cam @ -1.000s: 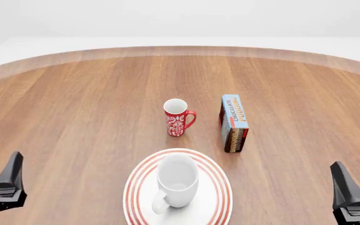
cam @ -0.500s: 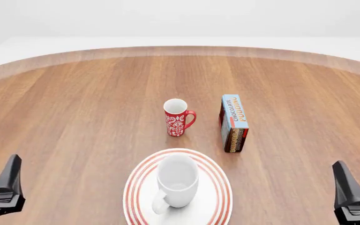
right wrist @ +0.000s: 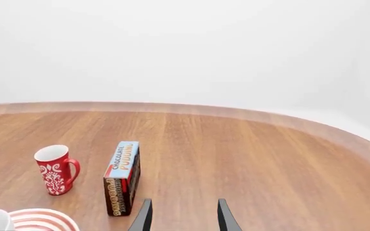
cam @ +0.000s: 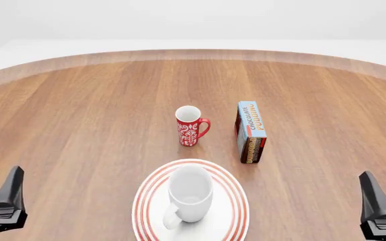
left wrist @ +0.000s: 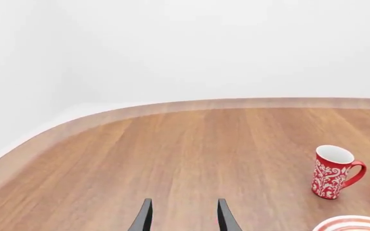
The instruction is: Pick up the white mug and put it on the plate, and put the chocolate pudding to the right of the plate.
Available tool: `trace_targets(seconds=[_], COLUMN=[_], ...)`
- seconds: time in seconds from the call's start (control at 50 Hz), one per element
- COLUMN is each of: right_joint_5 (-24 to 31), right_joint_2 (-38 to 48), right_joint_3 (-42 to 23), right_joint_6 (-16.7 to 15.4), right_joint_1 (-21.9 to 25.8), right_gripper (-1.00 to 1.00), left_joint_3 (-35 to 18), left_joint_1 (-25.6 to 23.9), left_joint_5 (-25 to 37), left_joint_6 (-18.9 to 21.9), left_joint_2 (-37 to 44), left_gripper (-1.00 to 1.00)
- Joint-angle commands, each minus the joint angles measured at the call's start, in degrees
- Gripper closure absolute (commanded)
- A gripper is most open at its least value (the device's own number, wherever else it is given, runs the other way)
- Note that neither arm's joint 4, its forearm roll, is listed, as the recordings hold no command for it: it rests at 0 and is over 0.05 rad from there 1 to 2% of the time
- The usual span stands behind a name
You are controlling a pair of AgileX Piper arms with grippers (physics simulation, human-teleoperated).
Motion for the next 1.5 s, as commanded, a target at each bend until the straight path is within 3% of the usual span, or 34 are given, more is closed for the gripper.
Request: trace_targets(seconds=[0.02, 0.22, 0.84, 0.9, 1.14, 1.5], right_joint_5=[1.5, 1.6, -7.8, -9.4, -12.2, -12.1], right_joint_2=[0.1, 2.4, 22.2, 25.1, 32.3, 39.2], right_joint_3=[-1.6, -4.4, -13.2, -13.8, -17.1, -22.0], right_joint_6=[-1.4, -3.1, -6.1, -7.8, -8.6, -9.5], right_joint_1=[0.7, 2.8, 8.5, 8.8, 9.0, 10.1], right_gripper=[-1.0, -1.0, -1.0, -1.0, -1.0, -1.0], left_joint_3=[0.0, 0.0, 0.0, 0.0, 0.0, 0.0], left_joint_1=[-0.1, -0.3, -0.7, -0.7, -0.8, -0.9], left_joint_5=[0.7, 0.4, 0.3, 0.4, 0.7, 0.8], left_joint_6=[-0.3, 0.0, -0.1, -0.2, -0.4, -0.7], left_joint_2=[-0.8, -0.5, -0.4, -0.6, -0.7, -1.0], left_gripper=[-1.0, -1.0, -1.0, -1.0, -1.0, -1.0])
